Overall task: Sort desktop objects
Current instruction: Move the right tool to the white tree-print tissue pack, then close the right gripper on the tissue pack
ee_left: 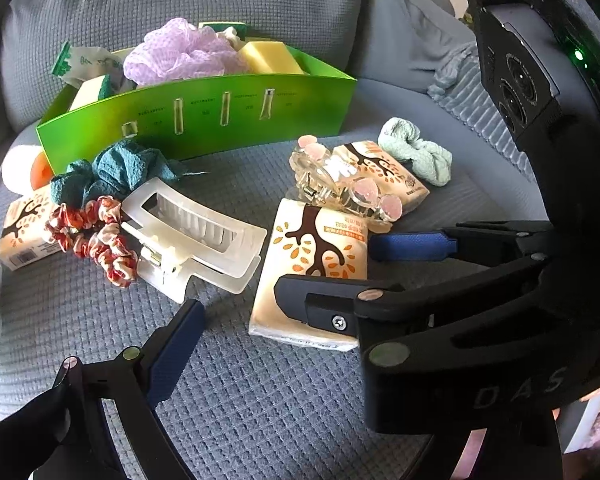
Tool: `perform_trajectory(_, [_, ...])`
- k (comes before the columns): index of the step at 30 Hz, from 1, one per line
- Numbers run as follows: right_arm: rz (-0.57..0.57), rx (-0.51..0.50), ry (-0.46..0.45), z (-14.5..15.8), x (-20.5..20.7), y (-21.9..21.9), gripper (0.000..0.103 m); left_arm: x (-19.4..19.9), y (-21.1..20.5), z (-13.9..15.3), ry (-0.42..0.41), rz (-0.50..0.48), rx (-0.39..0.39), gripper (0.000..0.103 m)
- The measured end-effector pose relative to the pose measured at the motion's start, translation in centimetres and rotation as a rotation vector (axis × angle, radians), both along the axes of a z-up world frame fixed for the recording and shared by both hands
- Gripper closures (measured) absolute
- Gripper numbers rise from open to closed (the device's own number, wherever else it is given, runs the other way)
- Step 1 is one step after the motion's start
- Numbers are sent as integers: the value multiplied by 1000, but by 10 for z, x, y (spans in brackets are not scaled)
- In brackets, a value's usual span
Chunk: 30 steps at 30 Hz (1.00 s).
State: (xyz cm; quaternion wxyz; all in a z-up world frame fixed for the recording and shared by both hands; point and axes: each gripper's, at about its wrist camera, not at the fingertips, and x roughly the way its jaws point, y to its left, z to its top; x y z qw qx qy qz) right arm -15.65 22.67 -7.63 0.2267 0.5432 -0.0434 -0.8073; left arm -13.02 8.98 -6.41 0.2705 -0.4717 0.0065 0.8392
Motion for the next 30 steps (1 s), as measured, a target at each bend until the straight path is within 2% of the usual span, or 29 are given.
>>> perform_trajectory(1, [1, -5, 5, 0, 0, 0, 28, 0, 0, 0, 1, 1, 3, 9])
perform_trajectory(4, [2, -17, 5, 2, 0, -2, 39, -1, 1, -1, 2, 5, 8, 18])
perform_trajectory(10, [-5, -40, 3, 2, 0, -2, 45, -2, 0, 0, -6, 8, 40, 24])
perform_trajectory(13, [-4, -46, 0, 3, 0, -1, 49, -1, 1, 0, 1, -4, 30, 24])
perform_trajectory(15, [1, -51, 2, 4, 0, 0, 52, -1, 3, 0, 2, -17, 37, 31])
perform_trajectory(30, [2, -70, 2, 7, -1, 5, 61, -1, 0, 1, -6, -9, 59, 37])
